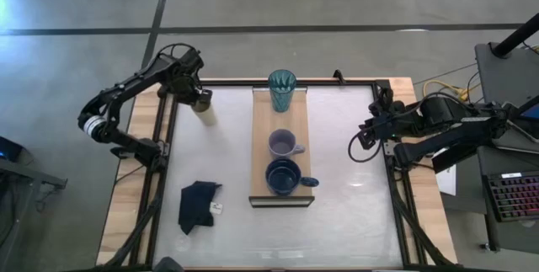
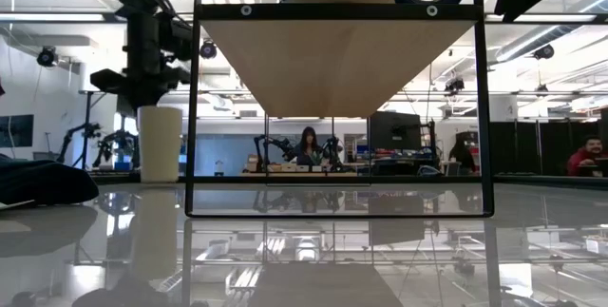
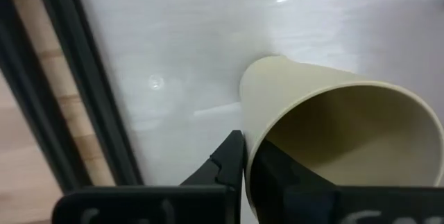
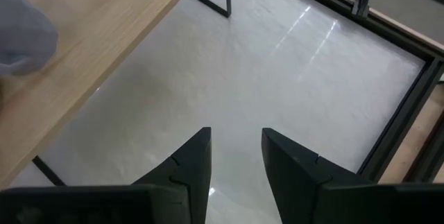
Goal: Stack small to large cups/mugs on shelf
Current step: Put the brown cup on the shelf
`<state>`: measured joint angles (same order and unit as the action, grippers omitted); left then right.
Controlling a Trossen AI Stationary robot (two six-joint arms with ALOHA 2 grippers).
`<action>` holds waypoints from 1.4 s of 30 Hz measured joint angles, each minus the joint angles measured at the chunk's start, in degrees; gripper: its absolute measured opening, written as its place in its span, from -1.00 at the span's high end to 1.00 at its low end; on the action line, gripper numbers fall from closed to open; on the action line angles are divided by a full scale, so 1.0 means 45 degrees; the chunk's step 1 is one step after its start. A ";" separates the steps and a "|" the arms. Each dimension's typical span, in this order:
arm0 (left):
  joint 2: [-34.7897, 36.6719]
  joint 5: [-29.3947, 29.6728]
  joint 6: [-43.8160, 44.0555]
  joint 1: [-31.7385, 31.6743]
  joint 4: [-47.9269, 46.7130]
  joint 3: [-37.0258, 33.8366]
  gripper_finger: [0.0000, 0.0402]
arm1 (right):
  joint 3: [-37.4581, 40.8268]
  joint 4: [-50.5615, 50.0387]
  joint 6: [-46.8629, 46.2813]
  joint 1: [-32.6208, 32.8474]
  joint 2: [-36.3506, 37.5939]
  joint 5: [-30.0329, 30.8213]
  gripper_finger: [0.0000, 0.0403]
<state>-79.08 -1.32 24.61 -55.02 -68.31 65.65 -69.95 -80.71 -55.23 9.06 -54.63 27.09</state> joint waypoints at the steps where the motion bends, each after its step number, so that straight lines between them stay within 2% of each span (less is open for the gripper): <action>1: 0.0083 -0.0174 0.0091 0.0019 -0.0071 0.0154 1.00 | 0.0000 0.0005 0.0040 0.0002 0.0000 0.0000 0.40; 10: 0.1239 -0.0481 0.0539 0.0768 -0.2851 0.3289 1.00 | 0.0000 -0.0005 0.0366 0.0005 0.0000 0.0000 0.40; 14: 0.1692 -0.1143 0.1497 0.1562 -0.3036 0.4773 1.00 | 0.0002 -0.0005 0.0551 0.0005 0.0000 0.0005 0.40; 19: 0.1627 -0.1211 0.2664 0.2976 -0.2845 0.6148 1.00 | 0.0003 0.0000 0.0853 0.0002 0.0000 0.0087 0.40; 27: -0.0041 -0.0918 0.3777 0.5171 -0.2649 0.7690 1.00 | 0.0000 0.0015 0.0992 0.0000 0.0000 0.0286 0.40; 33: -0.1715 -0.0904 0.4071 0.6562 -0.2717 0.9717 1.00 | 0.0000 0.0015 0.0993 0.0006 0.0000 0.0286 0.40; 42: -0.3692 -0.0585 0.4136 0.7604 -0.3633 1.2333 1.00 | 0.0000 0.0014 0.1159 0.0010 0.0000 0.0287 0.40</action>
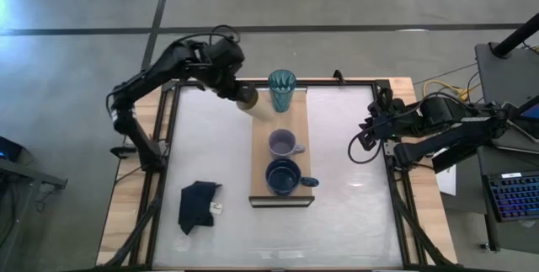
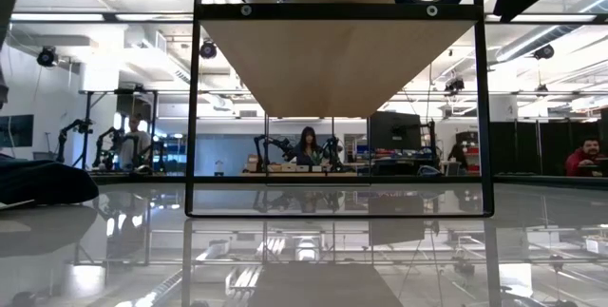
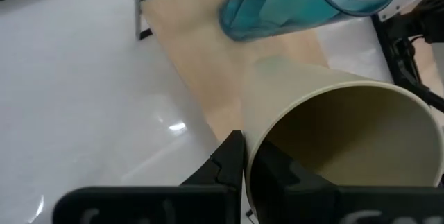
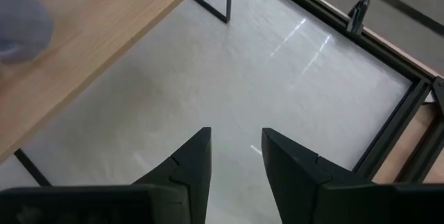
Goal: Stack small to large cups/mugs on shelf
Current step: Put the brown cup on the shelf
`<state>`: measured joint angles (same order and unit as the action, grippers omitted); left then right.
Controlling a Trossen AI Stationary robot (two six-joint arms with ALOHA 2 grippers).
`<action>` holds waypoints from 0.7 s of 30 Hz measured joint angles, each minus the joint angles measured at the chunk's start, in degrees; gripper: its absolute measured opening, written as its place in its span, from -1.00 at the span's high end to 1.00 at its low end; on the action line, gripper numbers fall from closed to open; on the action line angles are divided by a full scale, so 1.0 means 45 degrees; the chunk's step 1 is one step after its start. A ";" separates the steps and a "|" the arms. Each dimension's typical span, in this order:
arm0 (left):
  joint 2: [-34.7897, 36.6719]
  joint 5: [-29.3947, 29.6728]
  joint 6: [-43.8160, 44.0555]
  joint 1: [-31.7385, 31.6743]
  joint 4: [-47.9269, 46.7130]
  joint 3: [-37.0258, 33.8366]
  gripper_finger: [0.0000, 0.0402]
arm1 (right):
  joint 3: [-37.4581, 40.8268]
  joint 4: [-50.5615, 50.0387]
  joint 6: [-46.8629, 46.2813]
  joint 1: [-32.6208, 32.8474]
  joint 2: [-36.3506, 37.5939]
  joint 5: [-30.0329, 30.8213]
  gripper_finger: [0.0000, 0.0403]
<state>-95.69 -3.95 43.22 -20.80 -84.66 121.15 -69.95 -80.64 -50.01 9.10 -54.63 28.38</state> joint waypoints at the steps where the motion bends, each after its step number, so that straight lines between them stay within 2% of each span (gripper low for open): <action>1: -0.0168 0.0002 0.0006 0.0076 -0.0009 0.0133 1.00 | 0.0000 -0.0004 0.0034 0.0000 0.0000 0.0004 0.40; 6: -0.0984 0.0147 0.0010 0.0469 0.0025 0.0796 1.00 | 0.0002 0.0001 0.0137 0.0000 0.0000 0.0043 0.40; 14: -0.1658 0.0316 0.0102 0.0791 0.0083 0.0926 1.00 | 0.0000 -0.0004 0.0253 0.0000 0.0000 0.0043 0.40; 21: -0.1844 0.0298 0.0316 0.0924 0.1200 0.0926 1.00 | 0.0000 -0.0004 0.0437 0.0000 0.0019 0.0043 0.40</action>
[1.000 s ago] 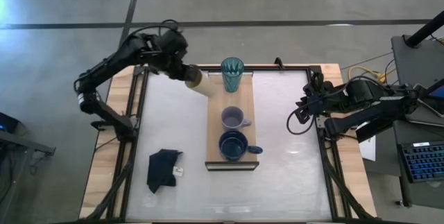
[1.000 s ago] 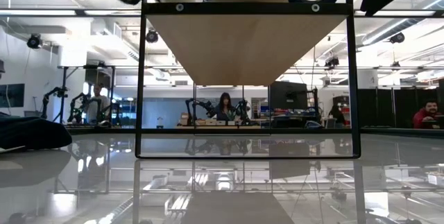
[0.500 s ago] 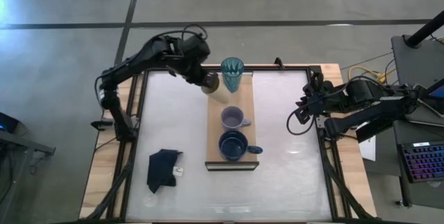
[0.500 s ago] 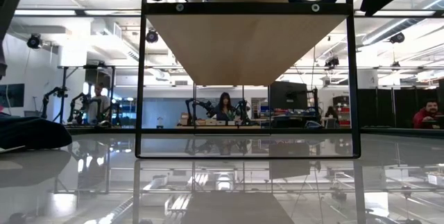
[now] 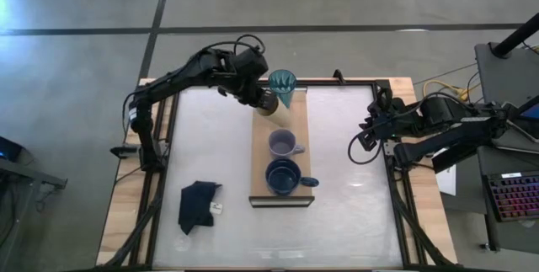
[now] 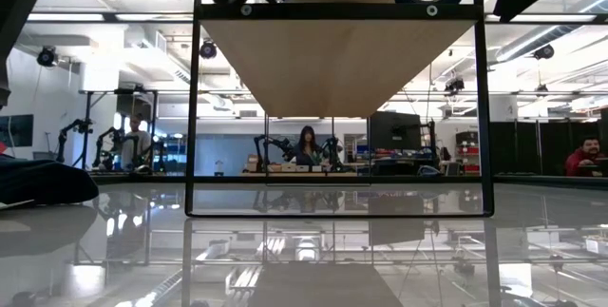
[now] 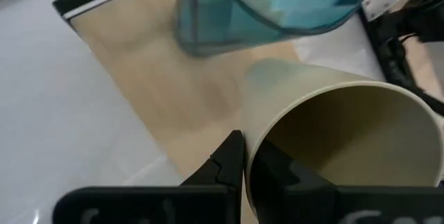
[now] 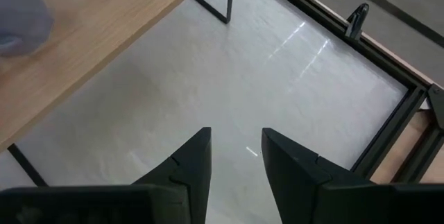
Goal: Stack small to large cups/mugs on shelf
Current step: Put the brown cup on the shelf
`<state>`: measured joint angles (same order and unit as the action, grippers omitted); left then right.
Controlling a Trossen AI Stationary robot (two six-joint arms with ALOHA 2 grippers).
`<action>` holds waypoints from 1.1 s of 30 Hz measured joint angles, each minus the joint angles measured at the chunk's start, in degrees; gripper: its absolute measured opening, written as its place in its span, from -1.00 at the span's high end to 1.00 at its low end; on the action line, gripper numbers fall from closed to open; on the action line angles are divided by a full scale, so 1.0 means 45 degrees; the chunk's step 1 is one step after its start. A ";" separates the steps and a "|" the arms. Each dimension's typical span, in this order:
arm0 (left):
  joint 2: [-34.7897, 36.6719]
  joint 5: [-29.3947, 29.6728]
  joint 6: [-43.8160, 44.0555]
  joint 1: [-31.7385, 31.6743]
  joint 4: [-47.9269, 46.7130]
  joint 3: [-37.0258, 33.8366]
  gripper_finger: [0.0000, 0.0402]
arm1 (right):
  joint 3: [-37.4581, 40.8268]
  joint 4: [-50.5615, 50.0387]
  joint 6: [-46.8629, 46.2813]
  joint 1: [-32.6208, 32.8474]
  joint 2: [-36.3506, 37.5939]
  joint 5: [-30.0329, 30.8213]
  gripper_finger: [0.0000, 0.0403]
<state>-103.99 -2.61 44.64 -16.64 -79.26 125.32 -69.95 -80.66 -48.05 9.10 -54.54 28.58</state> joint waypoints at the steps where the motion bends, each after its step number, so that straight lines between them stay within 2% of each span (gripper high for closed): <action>1: -0.0020 0.0000 0.0000 0.0000 -0.0101 -0.0001 1.00 | 0.0000 0.0000 0.0018 0.0000 0.0004 0.0000 0.40; 19: -0.0134 -0.0053 0.0024 0.0197 0.0643 -0.0624 1.00 | 0.0000 0.0222 -0.0356 -0.0002 0.0029 0.0000 0.40; 24: -0.0165 -0.0068 0.0034 0.0238 0.1264 -0.0733 1.00 | 0.0000 0.1990 -0.0054 0.0000 -0.0016 -0.0035 0.40; 33: -0.0217 -0.0046 0.0016 0.0287 0.1179 -0.0845 1.00 | 0.0000 0.5093 0.1018 -0.0004 -0.0372 -0.0112 0.40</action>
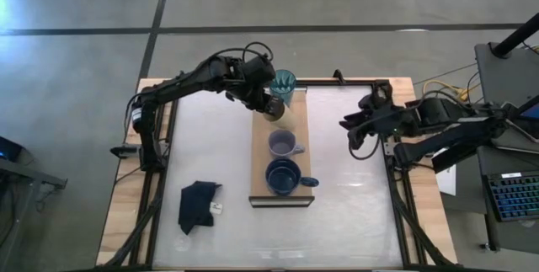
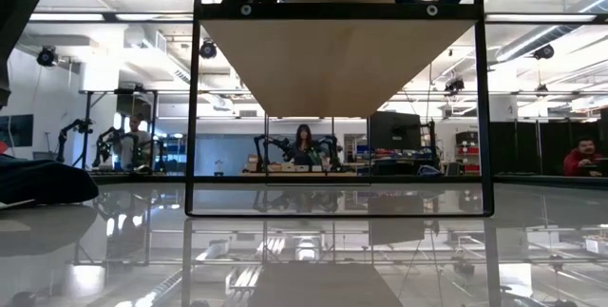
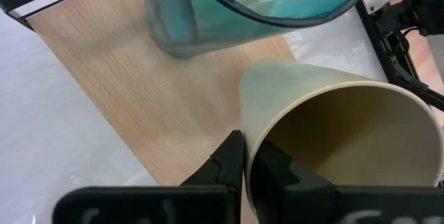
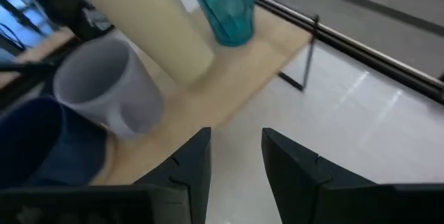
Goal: Stack small to large cups/mugs on shelf
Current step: Put the brown cup on the shelf
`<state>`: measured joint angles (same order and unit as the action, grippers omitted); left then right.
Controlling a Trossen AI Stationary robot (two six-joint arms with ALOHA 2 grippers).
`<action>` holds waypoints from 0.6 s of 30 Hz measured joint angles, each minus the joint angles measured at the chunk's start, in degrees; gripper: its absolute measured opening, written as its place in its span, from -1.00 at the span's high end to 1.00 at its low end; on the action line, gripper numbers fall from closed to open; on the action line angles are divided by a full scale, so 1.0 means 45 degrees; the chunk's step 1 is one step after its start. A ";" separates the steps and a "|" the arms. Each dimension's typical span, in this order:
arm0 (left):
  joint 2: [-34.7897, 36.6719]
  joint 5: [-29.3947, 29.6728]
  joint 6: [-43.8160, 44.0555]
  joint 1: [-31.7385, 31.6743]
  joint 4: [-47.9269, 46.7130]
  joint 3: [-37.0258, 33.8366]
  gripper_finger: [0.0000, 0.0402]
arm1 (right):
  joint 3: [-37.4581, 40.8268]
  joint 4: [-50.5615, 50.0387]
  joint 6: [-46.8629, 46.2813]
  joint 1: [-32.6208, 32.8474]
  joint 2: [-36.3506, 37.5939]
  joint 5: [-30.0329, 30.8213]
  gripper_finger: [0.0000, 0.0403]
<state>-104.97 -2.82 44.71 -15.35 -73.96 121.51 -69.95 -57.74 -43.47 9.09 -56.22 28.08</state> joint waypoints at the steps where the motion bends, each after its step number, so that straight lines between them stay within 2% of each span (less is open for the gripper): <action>1: 0.0000 0.0003 -0.0001 0.0008 0.0000 0.0000 1.00 | 0.0000 0.0274 0.0001 -0.0001 -0.0084 -0.0004 0.40; 10: 0.0000 0.0028 -0.0015 0.0000 -0.0008 -0.0010 1.00 | 0.0000 0.2132 0.1244 -0.0271 -0.2254 -0.0667 0.45; 16: 0.0000 0.0022 -0.0037 0.0015 -0.0006 -0.0010 1.00 | 0.0005 0.2527 0.1652 -0.1090 -0.2969 -0.1071 0.84; 18: 0.0000 0.0022 -0.0041 0.0019 -0.0008 -0.0010 1.00 | 0.0005 0.2933 0.1965 -0.1411 -0.2963 -0.1634 0.93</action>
<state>-104.97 -2.72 44.53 -15.27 -74.00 121.47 -69.93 -44.55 -34.62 2.74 -69.55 20.72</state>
